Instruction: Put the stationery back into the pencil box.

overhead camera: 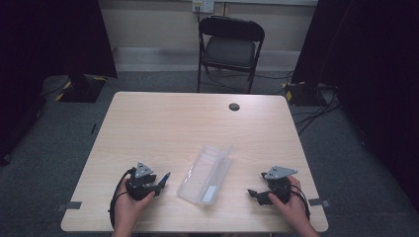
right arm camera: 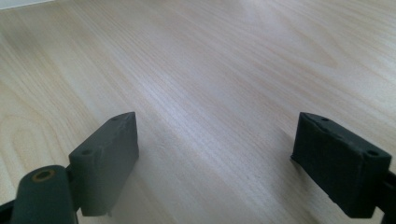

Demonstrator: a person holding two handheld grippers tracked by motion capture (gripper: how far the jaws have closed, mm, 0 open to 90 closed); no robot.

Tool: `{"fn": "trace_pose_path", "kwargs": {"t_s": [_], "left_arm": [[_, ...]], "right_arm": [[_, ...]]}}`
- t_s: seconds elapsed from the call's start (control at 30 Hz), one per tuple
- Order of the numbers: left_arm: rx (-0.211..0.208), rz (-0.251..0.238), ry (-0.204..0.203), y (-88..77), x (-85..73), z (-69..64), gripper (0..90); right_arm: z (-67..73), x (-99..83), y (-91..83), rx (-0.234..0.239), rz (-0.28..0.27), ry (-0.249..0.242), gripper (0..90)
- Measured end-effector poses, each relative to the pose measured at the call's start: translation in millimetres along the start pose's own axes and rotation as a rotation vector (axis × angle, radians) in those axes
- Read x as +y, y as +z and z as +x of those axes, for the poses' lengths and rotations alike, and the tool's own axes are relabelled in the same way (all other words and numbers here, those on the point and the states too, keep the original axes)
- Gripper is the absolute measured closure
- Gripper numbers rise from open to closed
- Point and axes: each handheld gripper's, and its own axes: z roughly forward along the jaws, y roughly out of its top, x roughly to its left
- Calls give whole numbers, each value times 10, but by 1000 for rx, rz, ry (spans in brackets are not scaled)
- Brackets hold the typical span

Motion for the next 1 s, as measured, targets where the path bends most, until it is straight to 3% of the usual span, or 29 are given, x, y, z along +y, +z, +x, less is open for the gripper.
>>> {"fn": "trace_pose_path", "kwargs": {"t_s": [0.17,0.33,0.63,1.0], "left_arm": [[-1,13,41,5,11,-13,567],[24,10,75,-8,-14,-44,619],[15,15,68,-23,-20,-78,755],[19,12,44,-23,-24,-97,791]], "right_arm": [[0,0,0,0,0,0,135],[0,0,0,0,0,0,134],[0,0,0,0,0,0,135],[0,0,0,0,0,0,134]]}}
